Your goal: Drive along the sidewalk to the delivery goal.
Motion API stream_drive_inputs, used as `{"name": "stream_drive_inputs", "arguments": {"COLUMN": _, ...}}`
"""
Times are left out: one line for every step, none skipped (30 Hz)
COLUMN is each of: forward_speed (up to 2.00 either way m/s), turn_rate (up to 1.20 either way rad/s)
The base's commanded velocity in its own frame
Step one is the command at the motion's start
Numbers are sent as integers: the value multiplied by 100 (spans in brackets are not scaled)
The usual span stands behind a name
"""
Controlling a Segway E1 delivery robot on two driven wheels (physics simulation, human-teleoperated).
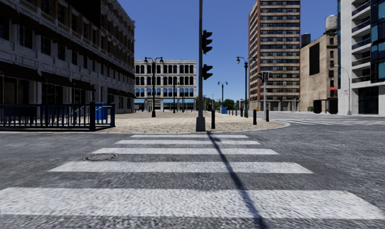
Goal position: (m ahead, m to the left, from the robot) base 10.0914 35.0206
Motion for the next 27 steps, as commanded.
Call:
{"name": "stream_drive_inputs", "arguments": {"forward_speed": 200, "turn_rate": 0}}
{"name": "stream_drive_inputs", "arguments": {"forward_speed": 200, "turn_rate": 0}}
{"name": "stream_drive_inputs", "arguments": {"forward_speed": 200, "turn_rate": 0}}
{"name": "stream_drive_inputs", "arguments": {"forward_speed": 200, "turn_rate": 0}}
{"name": "stream_drive_inputs", "arguments": {"forward_speed": 200, "turn_rate": 0}}
{"name": "stream_drive_inputs", "arguments": {"forward_speed": 200, "turn_rate": 0}}
{"name": "stream_drive_inputs", "arguments": {"forward_speed": 200, "turn_rate": 0}}
{"name": "stream_drive_inputs", "arguments": {"forward_speed": 200, "turn_rate": 0}}
{"name": "stream_drive_inputs", "arguments": {"forward_speed": 200, "turn_rate": 0}}
{"name": "stream_drive_inputs", "arguments": {"forward_speed": 200, "turn_rate": 24}}
{"name": "stream_drive_inputs", "arguments": {"forward_speed": 200, "turn_rate": 55}}
{"name": "stream_drive_inputs", "arguments": {"forward_speed": 200, "turn_rate": 68}}
{"name": "stream_drive_inputs", "arguments": {"forward_speed": 200, "turn_rate": 68}}
{"name": "stream_drive_inputs", "arguments": {"forward_speed": 200, "turn_rate": 24}}
{"name": "stream_drive_inputs", "arguments": {"forward_speed": 200, "turn_rate": 24}}
{"name": "stream_drive_inputs", "arguments": {"forward_speed": 200, "turn_rate": 8}}
{"name": "stream_drive_inputs", "arguments": {"forward_speed": 200, "turn_rate": 2}}
{"name": "stream_drive_inputs", "arguments": {"forward_speed": 200, "turn_rate": 0}}
{"name": "stream_drive_inputs", "arguments": {"forward_speed": 200, "turn_rate": 0}}
{"name": "stream_drive_inputs", "arguments": {"forward_speed": 200, "turn_rate": 0}}
{"name": "stream_drive_inputs", "arguments": {"forward_speed": 200, "turn_rate": 0}}
{"name": "stream_drive_inputs", "arguments": {"forward_speed": 200, "turn_rate": 0}}
{"name": "stream_drive_inputs", "arguments": {"forward_speed": 200, "turn_rate": 0}}
{"name": "stream_drive_inputs", "arguments": {"forward_speed": 200, "turn_rate": 0}}
{"name": "stream_drive_inputs", "arguments": {"forward_speed": 200, "turn_rate": 0}}
{"name": "stream_drive_inputs", "arguments": {"forward_speed": 200, "turn_rate": 0}}
{"name": "stream_drive_inputs", "arguments": {"forward_speed": 200, "turn_rate": 0}}
